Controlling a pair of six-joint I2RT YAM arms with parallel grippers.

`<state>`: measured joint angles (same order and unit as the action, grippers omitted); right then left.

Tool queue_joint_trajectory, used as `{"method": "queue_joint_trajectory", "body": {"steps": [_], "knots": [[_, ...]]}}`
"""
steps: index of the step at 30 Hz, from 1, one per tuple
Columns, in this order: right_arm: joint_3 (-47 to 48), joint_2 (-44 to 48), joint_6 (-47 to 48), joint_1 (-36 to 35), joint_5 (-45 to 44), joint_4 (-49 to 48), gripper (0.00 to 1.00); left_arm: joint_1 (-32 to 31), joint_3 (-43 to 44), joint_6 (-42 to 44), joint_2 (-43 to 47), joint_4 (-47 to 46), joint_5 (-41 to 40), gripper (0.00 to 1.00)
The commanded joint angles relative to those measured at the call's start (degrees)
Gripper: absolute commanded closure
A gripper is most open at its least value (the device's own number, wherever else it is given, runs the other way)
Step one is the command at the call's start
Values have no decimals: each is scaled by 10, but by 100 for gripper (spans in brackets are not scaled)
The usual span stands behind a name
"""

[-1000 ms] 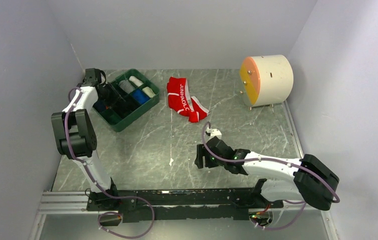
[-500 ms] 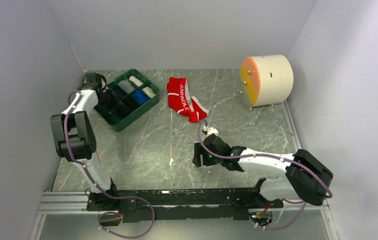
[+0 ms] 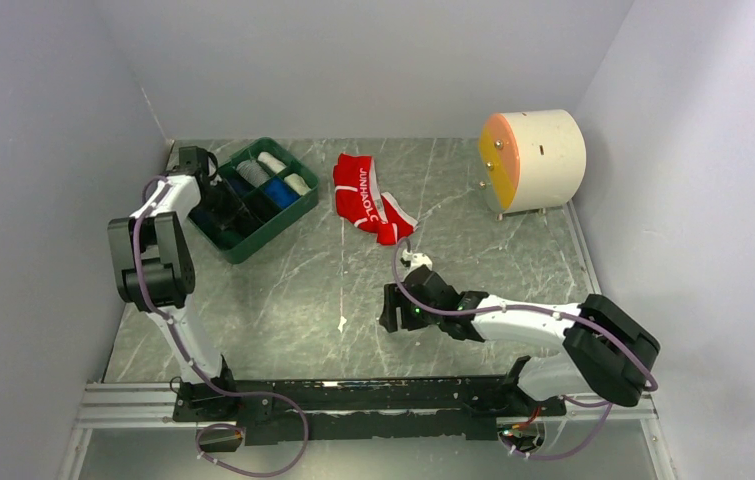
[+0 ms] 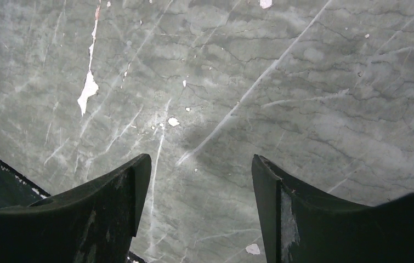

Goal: Roll the underwear
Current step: Place the underwear in the storage box.

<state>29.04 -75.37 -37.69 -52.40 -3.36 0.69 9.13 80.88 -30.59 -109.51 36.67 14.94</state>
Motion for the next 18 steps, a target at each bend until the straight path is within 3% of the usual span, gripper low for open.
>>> {"method": "queue_joint_trajectory", "body": {"steps": [1,10,15,18], "knots": [[1,-21,2,2,15,21,29,0,15,14,-43,35,-64,95],[-2,-37,0,2,24,14,29,-17,41,17,-72,54,-116,74],[5,-41,4,2,27,20,29,-19,50,-1,-77,63,-133,70],[6,-37,7,2,23,27,29,-19,59,-7,-62,66,-139,61]]}}
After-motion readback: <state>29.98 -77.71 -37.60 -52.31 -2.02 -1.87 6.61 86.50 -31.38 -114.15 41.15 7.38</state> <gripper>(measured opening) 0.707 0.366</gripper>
